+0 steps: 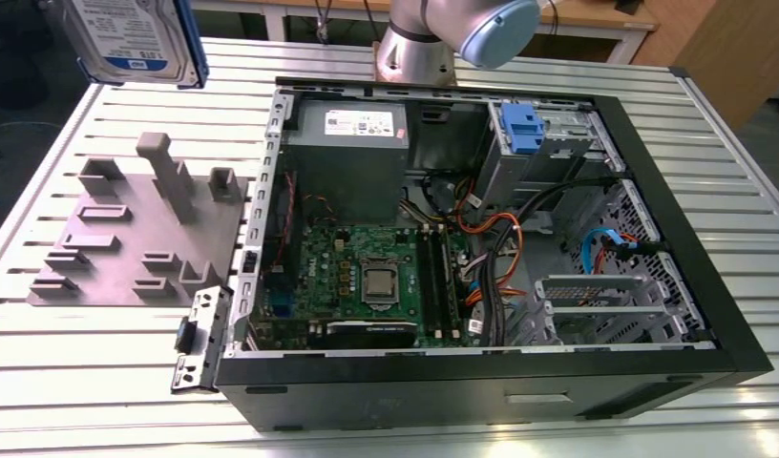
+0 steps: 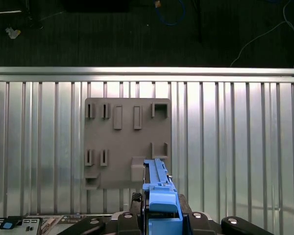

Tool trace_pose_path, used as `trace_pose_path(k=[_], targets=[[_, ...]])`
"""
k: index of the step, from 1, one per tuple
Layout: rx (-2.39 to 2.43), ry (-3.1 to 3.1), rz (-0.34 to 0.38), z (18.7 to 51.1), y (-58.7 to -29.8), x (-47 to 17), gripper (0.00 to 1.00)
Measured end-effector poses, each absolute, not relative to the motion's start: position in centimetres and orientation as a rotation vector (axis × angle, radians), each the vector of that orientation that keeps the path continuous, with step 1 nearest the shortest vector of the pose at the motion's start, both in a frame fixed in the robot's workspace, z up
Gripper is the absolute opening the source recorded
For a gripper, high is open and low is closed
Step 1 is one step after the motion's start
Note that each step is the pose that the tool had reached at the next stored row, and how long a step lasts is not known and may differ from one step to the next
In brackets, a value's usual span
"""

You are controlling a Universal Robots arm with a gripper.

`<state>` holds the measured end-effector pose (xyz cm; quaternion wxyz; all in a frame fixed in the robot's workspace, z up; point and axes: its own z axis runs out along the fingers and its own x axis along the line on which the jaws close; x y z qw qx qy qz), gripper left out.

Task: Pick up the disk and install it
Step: 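Pick up the disk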

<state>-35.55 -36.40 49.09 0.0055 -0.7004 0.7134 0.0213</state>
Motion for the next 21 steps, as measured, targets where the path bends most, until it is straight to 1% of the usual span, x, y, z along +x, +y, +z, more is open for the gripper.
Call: trace_pose_path(k=[21], targets=[[-2.193,2.233,0.067,49.09,-36.4,-35.03,0.37]])
